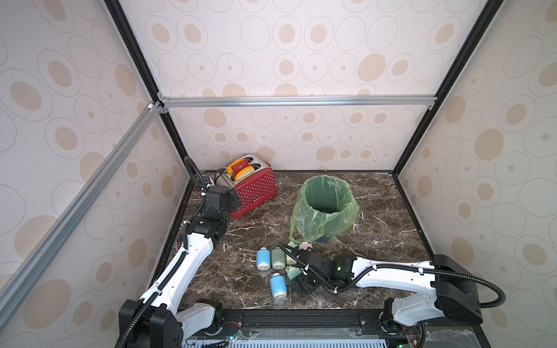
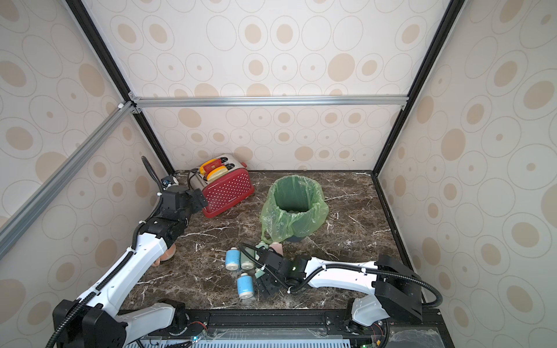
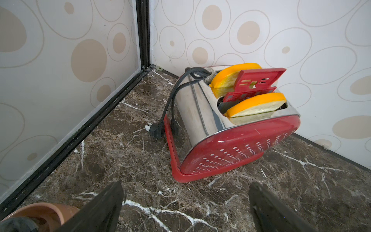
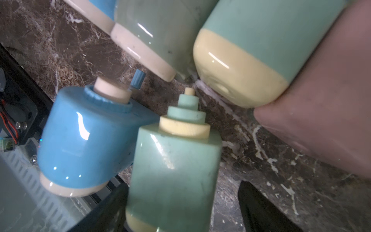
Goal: Take out the pencil sharpener tray and clean the shavings
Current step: Pick up the pencil sharpener from the center of the board.
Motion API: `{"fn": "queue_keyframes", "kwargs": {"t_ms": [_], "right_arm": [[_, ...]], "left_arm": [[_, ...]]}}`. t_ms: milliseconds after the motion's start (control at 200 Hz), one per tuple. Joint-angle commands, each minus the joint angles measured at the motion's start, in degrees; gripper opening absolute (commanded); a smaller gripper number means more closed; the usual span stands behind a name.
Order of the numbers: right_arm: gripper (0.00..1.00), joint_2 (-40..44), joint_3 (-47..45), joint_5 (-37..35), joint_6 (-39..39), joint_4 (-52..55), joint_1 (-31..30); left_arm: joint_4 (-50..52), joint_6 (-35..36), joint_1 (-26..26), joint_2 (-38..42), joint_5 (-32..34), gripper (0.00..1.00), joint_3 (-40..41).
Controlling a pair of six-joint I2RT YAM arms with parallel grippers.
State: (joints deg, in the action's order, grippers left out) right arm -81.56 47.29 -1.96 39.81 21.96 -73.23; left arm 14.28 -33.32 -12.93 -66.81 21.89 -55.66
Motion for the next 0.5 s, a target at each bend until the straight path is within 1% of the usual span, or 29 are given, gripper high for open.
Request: {"fn": "queue_keyframes", "kwargs": {"t_ms": [0,145,356,496], "right_arm": [[0.86,-1.90,1.06,-0.15,-0.78,0.97,-0.17],[0.81,-2.32,1.43,-1.30,0.03,2.29,-0.36],[0.72,1.00,-1.26,-2.83,0.97,1.86,-0.52],[0.65,2.81,-2.46,-2.78,0.28,1.69,-0.59]], "left_arm": [[0.72,-1.74,-0.17,-0.52,0.00,0.99,-1.55],[0.59,-1.83,-0.17,-0.61,0.08,0.99,-1.43],[0.39,-2.10,-0.24,-0.98,-0.51,0.99,-1.39],[-1.36,-1.42,-0.24,-0.63,-2.48,0.99,-0.72]]}}
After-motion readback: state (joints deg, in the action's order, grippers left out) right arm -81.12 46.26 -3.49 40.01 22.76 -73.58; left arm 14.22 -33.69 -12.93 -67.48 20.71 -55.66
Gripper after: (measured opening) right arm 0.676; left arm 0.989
